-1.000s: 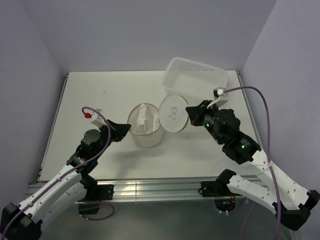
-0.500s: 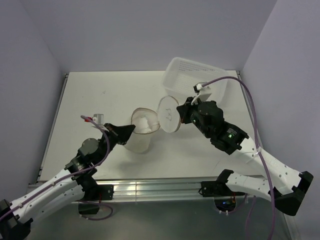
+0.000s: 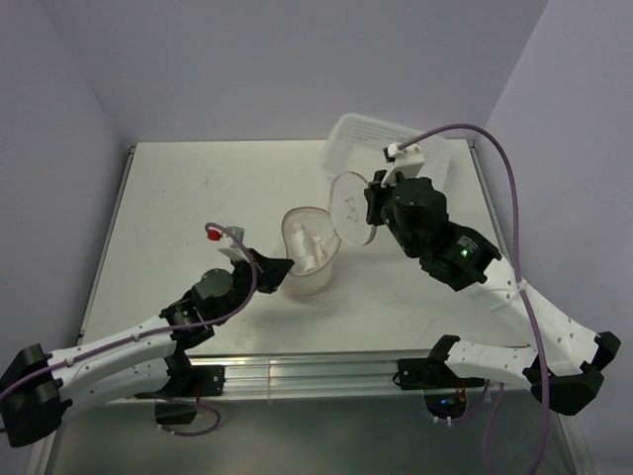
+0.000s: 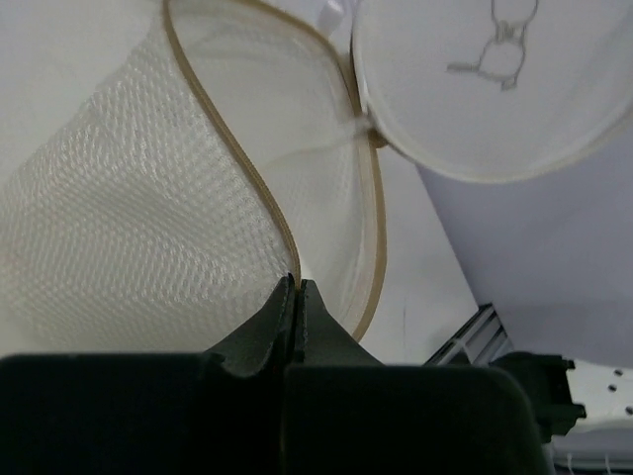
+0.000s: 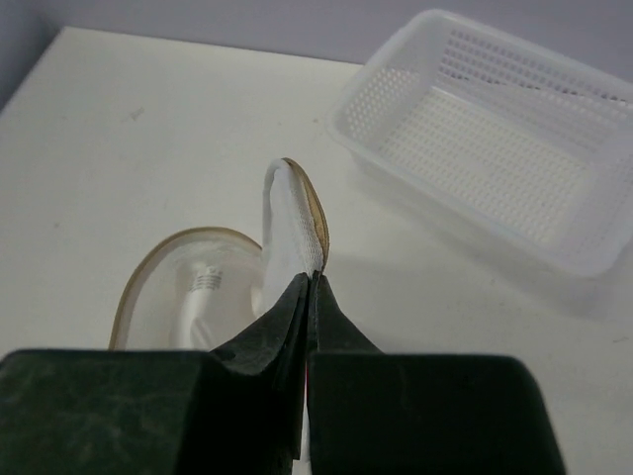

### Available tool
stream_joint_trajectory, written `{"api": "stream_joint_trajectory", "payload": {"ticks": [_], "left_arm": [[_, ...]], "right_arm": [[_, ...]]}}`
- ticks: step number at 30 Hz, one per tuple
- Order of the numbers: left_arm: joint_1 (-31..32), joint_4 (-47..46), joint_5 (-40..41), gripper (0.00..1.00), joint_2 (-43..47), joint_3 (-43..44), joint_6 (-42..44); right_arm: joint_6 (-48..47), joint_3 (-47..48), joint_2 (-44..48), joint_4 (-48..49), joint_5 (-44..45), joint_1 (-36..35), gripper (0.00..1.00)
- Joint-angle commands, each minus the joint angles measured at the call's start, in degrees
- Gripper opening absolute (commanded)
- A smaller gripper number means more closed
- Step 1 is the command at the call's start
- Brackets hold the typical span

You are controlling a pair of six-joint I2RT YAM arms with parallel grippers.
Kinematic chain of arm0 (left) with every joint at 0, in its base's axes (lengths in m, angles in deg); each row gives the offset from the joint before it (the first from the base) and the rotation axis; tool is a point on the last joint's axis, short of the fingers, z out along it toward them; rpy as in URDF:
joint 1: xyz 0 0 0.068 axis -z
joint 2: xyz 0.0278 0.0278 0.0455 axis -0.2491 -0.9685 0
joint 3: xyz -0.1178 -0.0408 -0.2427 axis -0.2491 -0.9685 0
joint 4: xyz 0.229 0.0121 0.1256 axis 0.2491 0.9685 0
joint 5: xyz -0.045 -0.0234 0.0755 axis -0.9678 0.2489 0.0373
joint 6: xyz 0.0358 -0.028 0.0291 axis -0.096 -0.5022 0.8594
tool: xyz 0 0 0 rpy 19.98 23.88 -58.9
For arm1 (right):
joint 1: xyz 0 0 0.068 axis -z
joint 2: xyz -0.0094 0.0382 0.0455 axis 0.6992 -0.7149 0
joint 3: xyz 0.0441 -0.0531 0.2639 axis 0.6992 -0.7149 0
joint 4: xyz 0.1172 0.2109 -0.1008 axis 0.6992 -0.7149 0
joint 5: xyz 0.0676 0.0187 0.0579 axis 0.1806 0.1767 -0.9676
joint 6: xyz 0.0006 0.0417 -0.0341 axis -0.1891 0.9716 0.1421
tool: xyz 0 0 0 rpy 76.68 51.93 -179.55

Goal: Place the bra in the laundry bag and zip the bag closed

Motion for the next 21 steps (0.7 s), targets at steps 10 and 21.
{"api": "stream_joint_trajectory", "payload": {"ticks": [10, 21], "left_arm": [[9.92, -12.56, 8.58, 0.02, -8.65, -3.54, -4.41], [9.83, -7.02, 15.35, 0.21, -4.88, -3.72, -2.14]], "right_arm": [[-6.45, 0.61, -12.32, -1.10, 10.54, -5.11, 0.00], [-8.03, 4.03, -16.11, -4.96, 18.37, -11.02, 0.00]]}}
